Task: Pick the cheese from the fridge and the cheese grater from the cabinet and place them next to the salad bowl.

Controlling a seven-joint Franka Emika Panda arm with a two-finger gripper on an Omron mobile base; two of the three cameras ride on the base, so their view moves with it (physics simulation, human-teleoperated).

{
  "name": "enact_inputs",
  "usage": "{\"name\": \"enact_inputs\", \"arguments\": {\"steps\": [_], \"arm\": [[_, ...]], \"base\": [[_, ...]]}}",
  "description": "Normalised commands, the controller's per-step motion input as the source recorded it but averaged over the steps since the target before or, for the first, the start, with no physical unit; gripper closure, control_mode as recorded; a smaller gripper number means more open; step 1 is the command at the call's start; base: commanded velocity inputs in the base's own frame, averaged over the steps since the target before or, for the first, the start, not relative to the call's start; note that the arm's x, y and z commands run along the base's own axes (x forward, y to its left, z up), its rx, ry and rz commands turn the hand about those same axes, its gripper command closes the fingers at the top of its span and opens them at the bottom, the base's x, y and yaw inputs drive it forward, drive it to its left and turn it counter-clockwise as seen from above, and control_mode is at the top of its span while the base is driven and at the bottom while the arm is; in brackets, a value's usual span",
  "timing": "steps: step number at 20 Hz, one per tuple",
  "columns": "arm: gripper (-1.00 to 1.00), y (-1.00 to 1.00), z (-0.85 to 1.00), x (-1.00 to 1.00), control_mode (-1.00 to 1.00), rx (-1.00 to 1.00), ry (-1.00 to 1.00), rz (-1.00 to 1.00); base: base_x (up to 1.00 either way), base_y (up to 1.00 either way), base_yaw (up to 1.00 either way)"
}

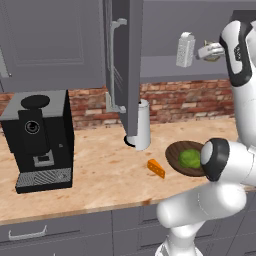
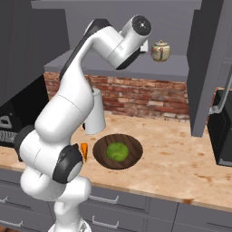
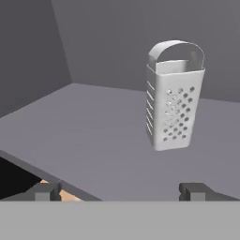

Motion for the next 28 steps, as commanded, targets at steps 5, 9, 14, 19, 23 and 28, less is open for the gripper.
{"name": "enact_inputs", "arguments": {"steps": [5,9,14,19,23,28], "arm": [[-1.0,-0.01,-0.02,0.25,-1.0,-0.08,0.0,0.0],[-1.0,-0.01,0.0,0.27,-1.0,-0.03,0.03,0.0],[-1.0,-0.06,0.0,0.25,-1.0,-0.01,0.03,0.0],[-1.0,-0.13,-0.05,0.18,-1.0,0.0,0.01,0.0],[-1.0,-0.1,-0.14,0.09,-1.0,0.0,0.0,0.0],[-1.0,-0.05,-0.09,0.15,-1.0,0.0,0.0,0.0]], "base": [[0.0,0.0,0.0],[0.0,0.0,0.0],[0.0,0.0,0.0],[0.0,0.0,0.0],[0.0,0.0,0.0],[0.0,0.0,0.0]]}}
